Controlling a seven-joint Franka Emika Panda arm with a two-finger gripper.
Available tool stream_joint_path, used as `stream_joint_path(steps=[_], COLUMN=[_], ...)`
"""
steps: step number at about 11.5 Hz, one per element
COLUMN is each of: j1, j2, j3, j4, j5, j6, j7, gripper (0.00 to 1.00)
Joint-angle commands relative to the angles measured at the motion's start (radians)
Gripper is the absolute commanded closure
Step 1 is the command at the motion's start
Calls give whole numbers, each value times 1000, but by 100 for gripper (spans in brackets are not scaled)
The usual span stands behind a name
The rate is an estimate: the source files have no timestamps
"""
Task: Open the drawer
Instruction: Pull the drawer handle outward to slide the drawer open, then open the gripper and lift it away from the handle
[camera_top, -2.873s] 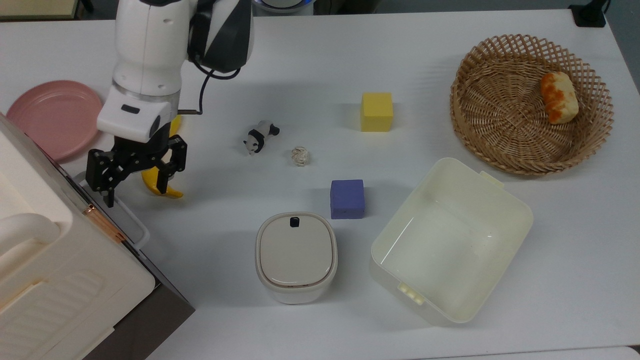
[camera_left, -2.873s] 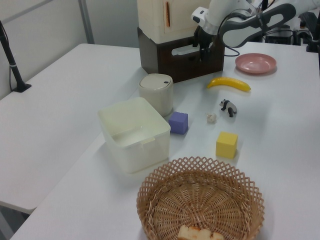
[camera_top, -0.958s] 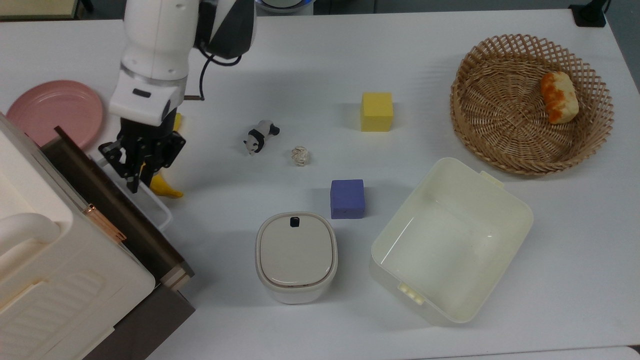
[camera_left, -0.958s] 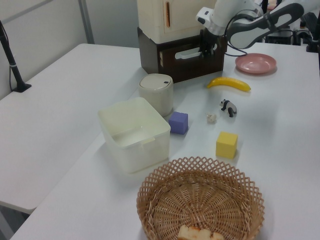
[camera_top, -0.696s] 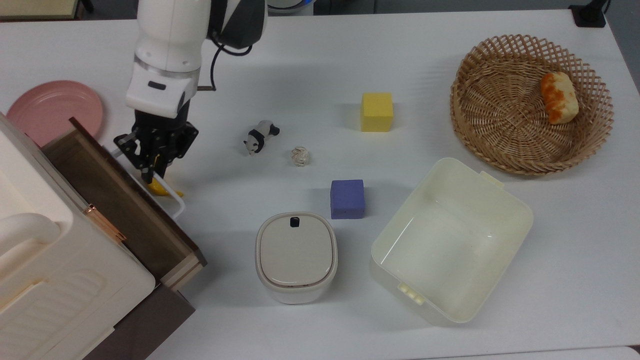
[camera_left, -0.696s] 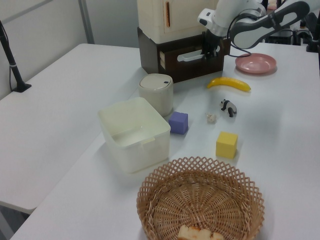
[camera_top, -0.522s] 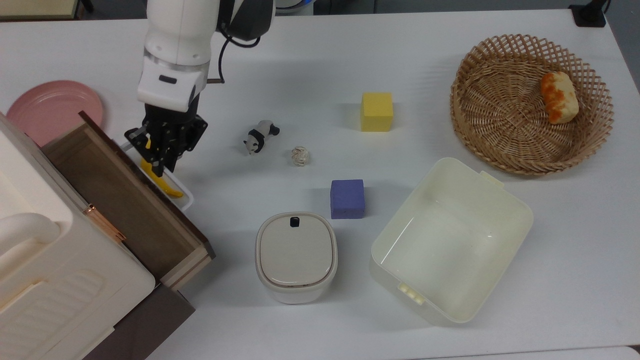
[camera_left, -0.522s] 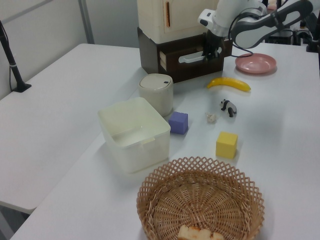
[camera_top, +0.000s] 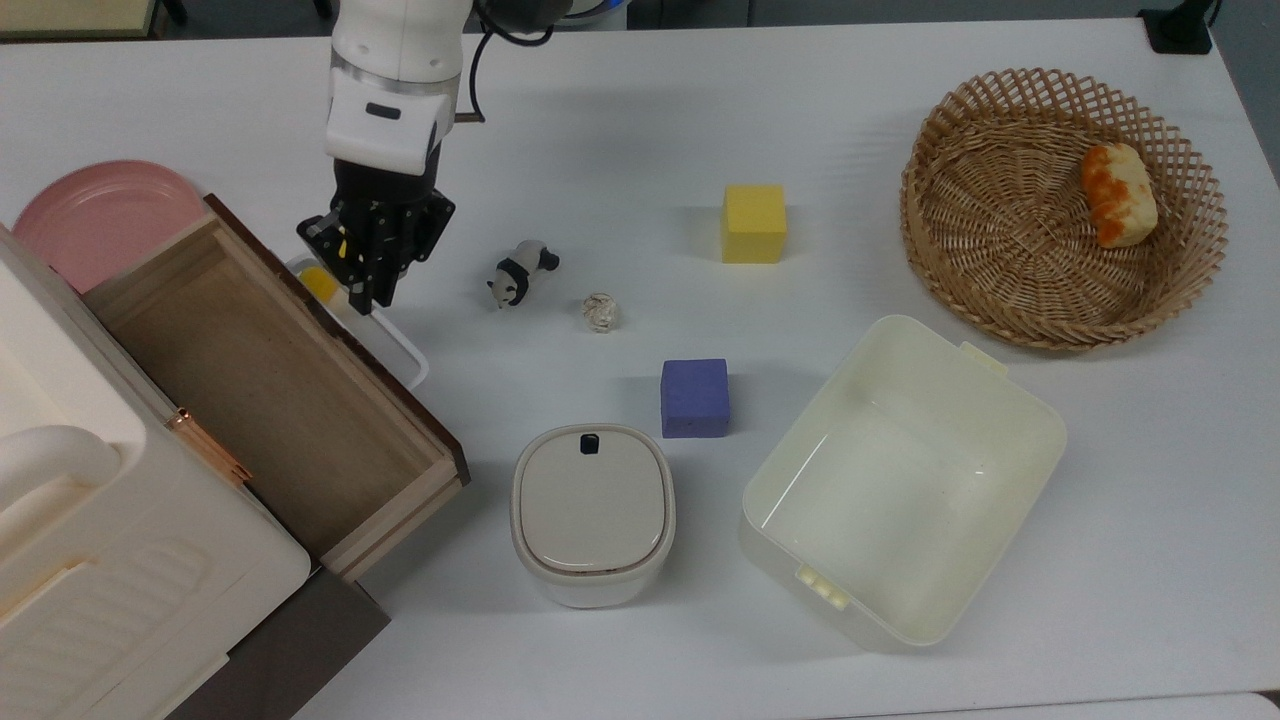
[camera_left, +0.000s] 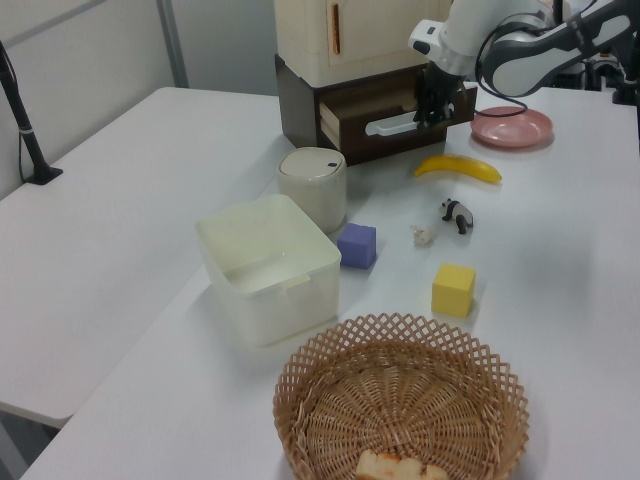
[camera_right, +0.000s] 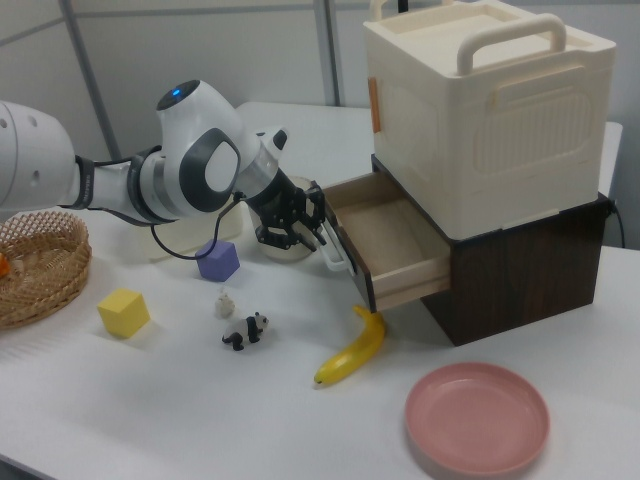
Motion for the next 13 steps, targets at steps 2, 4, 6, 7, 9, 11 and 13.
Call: stream_joint_path(steps=[2, 4, 6, 7, 9, 11, 13], j1=[15, 15, 15, 15, 15, 18, 58], j2=[-76, -87, -96, -96, -95, -95, -95], j3=[22, 35, 53, 80, 136, 183, 208], j4=[-64, -59, -53, -26, 43, 109, 137], j5=[-12, -7, 38, 92, 158, 248, 269], j6=[-79, -104, -154, -206, -358, -511, -570], j7=[29, 31, 35, 81, 204, 285, 537], gripper=[80, 79, 74, 69, 67, 65, 65])
